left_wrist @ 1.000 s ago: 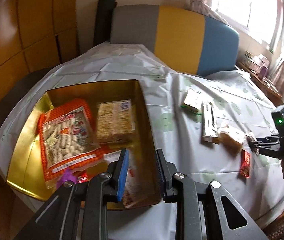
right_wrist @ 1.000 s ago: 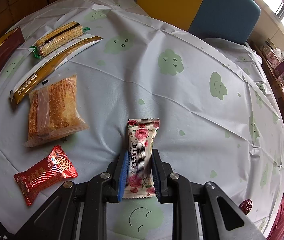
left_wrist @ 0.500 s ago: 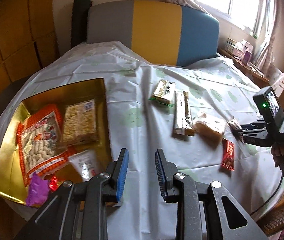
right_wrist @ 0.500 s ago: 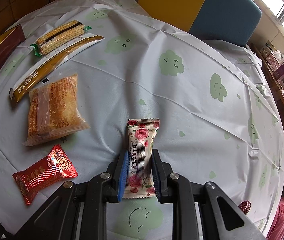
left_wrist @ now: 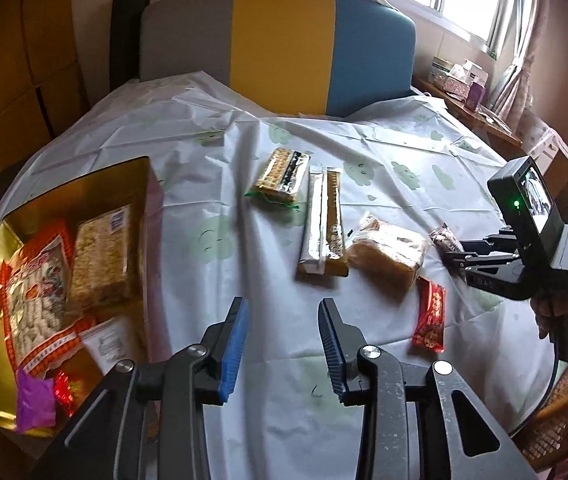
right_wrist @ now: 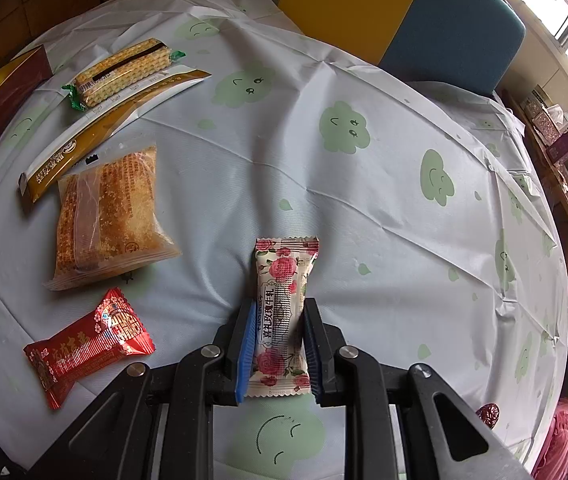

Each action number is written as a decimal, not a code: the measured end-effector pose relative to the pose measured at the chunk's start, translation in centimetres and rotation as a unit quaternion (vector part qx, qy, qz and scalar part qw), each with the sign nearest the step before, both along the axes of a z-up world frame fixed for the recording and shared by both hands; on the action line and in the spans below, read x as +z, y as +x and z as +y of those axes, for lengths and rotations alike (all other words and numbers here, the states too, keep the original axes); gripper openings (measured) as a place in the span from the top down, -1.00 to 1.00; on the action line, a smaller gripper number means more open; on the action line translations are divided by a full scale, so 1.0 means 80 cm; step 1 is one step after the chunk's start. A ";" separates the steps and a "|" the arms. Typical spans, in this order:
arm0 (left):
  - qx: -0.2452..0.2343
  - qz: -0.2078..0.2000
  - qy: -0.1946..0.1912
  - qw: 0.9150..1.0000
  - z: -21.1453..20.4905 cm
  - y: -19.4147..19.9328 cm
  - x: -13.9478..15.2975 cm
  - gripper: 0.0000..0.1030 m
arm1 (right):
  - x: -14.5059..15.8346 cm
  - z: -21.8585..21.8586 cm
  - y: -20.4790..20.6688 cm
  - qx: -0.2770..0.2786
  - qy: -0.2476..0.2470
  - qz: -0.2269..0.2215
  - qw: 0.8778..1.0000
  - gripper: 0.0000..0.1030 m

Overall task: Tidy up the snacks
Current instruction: 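Grasp the white and gold stick packets with the left gripper, then lift the stick packets with the left gripper while the right holds the rose-print candy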

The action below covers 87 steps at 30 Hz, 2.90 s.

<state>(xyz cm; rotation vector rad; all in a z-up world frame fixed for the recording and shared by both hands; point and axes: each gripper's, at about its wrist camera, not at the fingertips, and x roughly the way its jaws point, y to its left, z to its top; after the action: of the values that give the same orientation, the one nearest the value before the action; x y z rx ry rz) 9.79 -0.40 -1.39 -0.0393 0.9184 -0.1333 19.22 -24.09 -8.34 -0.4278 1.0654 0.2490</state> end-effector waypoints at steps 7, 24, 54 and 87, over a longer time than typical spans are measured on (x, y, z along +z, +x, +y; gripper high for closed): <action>-0.031 0.007 0.010 0.999 -0.027 0.039 -0.007 0.27 | 0.000 0.000 0.000 0.001 -0.001 0.000 1.000 0.57; -0.067 0.052 0.010 0.996 -0.085 0.167 -0.051 0.34 | 0.000 0.000 0.008 0.004 0.000 0.004 1.000 0.56; -0.046 0.052 -0.043 0.997 -0.031 0.039 -0.060 0.64 | -0.001 0.003 0.002 0.005 -0.005 -0.001 1.000 0.56; -0.049 -0.055 0.042 0.996 -0.037 -0.053 -0.083 0.65 | 0.005 -0.034 0.014 -0.041 0.078 0.014 0.996 0.56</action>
<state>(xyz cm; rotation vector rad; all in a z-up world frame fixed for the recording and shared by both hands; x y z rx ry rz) 5.51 -3.32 -8.06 0.0914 0.8150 -0.1864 20.35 -26.79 -7.95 -0.2397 1.0807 0.2637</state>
